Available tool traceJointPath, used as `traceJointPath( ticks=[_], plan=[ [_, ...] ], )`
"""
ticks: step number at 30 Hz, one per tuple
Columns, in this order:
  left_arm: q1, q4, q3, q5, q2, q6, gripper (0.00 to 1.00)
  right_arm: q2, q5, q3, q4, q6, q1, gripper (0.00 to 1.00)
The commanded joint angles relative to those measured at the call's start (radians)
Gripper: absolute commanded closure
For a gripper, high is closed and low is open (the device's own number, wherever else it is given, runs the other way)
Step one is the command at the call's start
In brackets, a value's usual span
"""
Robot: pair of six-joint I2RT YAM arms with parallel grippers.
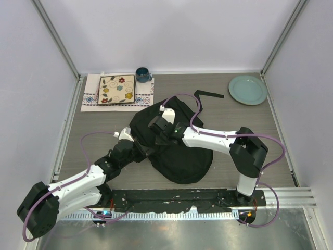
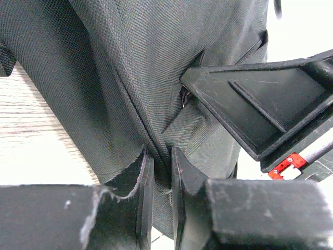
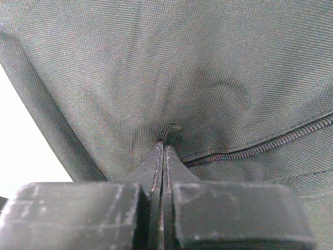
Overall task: Pack the student bag
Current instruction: Zip the student bag at the center of the board.
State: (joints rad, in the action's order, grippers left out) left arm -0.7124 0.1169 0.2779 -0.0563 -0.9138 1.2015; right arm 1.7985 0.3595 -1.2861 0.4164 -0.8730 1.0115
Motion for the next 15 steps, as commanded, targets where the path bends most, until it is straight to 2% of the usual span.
traceJointPath(
  ticks=[1, 6, 15],
  plan=[
    [-0.004, 0.001, 0.012, -0.011, 0.021, -0.013, 0.92, 0.01, 0.048, 0.033, 0.016, 0.005, -0.004, 1.0],
    [-0.004, -0.014, 0.009, -0.011, 0.036, -0.01, 0.95, -0.019, 0.049, 0.037, -0.008, 0.041, -0.004, 1.0],
    [-0.004, -0.063, 0.007, -0.03, 0.078, -0.013, 1.0, -0.163, 0.062, 0.083, -0.108, 0.089, -0.004, 1.0]
  ],
)
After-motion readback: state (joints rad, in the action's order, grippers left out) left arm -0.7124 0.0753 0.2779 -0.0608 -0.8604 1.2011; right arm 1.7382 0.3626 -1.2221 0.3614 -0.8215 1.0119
